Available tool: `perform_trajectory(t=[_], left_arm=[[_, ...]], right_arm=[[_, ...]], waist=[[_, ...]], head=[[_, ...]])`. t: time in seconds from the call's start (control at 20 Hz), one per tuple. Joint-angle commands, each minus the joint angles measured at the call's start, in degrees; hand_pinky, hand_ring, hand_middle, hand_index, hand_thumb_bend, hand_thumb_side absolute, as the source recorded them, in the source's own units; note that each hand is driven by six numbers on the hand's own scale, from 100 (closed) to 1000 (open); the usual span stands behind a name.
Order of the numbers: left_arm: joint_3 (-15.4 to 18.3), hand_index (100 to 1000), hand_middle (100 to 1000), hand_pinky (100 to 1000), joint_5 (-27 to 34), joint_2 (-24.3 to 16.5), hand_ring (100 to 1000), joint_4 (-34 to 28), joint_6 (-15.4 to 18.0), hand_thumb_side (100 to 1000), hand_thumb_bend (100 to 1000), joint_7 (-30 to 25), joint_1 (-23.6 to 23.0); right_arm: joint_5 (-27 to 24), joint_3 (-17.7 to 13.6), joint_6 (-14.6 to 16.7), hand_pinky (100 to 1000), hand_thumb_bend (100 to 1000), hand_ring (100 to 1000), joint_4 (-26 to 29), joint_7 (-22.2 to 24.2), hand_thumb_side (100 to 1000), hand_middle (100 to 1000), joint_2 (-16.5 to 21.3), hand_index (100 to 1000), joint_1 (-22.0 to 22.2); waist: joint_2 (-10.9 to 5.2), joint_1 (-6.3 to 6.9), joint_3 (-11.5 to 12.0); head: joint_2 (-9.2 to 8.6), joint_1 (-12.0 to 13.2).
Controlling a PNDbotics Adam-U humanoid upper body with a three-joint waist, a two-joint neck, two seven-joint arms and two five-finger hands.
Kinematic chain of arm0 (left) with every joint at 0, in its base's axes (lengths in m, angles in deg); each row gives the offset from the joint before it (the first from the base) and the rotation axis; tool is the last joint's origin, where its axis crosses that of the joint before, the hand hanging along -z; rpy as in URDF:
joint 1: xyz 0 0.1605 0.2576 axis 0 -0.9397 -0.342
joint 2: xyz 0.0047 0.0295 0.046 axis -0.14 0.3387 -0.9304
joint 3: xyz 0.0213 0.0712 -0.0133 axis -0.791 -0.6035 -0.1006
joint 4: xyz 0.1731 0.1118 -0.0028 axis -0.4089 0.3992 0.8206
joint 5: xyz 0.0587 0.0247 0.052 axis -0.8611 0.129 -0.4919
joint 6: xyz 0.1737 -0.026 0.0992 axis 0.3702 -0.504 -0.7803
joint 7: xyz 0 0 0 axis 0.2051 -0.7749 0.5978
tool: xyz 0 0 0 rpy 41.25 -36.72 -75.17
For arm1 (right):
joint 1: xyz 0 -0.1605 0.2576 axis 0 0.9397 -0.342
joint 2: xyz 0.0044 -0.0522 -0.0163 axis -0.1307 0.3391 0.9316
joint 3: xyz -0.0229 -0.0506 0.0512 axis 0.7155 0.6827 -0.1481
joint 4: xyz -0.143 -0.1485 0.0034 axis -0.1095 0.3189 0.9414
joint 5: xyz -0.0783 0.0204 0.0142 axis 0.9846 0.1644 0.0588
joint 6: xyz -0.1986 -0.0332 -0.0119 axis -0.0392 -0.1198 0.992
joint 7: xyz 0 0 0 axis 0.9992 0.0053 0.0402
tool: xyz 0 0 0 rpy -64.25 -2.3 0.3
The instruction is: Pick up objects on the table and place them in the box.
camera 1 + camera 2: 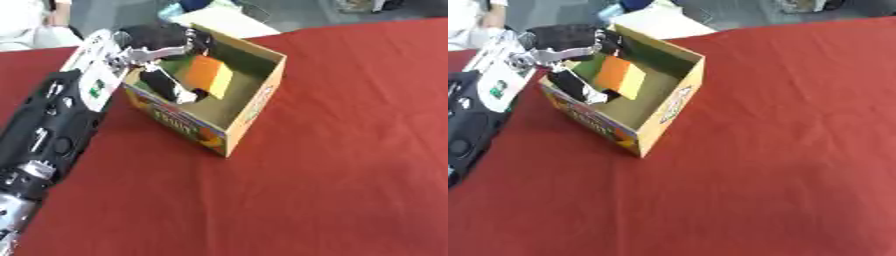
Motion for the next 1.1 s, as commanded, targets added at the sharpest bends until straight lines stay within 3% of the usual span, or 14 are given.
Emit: perform_trajectory(t=[0.05, 0.1, 0.55, 0.65, 0.9, 1.1], left_arm=[[0.85, 917, 845, 848, -0.77, -0.41, 876, -0.52, 0.38, 449, 100, 0.28, 1.34], [0.87, 925, 888, 878, -0.90, -0.41, 916, -0.47, 0.40, 238, 100, 0.32, 1.33], [1.95, 951, 865, 839, 4.34, 0.30, 887, 1.20, -0.81, 242, 100, -0.04, 1.00], [2.03, 920, 859, 833, 4.66, 0.18, 884, 0.91, -1.34, 217, 100, -0.09, 1.08], [2.75, 904, 854, 840, 4.46, 0.33, 898, 0.25, -3.10, 181, 100, 3.02, 1.01], [2.31, 968, 876, 872, 4.42, 0.28, 916, 0.32, -3.83, 196, 108, 6.00, 1.02]], right_arm=[[-0.33, -0.30, 0.01, 623, 100, 762, 0.85, 0.09, 873, 546, 0.81, 725, -0.29], [-0.33, -0.30, 0.00, 622, 100, 762, 0.85, 0.09, 873, 546, 0.80, 724, -0.29], [-0.53, -0.44, -0.12, 622, 100, 762, 0.85, -0.17, 873, 543, 0.47, 724, -0.08], [-0.54, -0.46, -0.09, 622, 100, 762, 0.85, -0.18, 872, 542, 0.47, 724, -0.05], [-0.67, -0.55, -0.09, 621, 100, 761, 0.85, -0.31, 872, 540, 0.39, 724, -0.11], [-0.70, -0.62, -0.15, 621, 100, 761, 0.85, -0.36, 873, 538, 0.35, 722, -0.08]], waist=[[-0.92, -0.33, -0.07], [-0.92, -0.33, -0.07], [-0.91, -0.50, 0.01], [-0.93, -0.50, -0.01], [-0.94, -0.44, -0.03], [-0.86, -0.38, -0.02]], head=[[-0.52, -0.05], [-0.52, -0.07], [-0.23, -0.45], [-0.23, -0.44], [-0.12, -0.50], [-0.05, -0.66]])
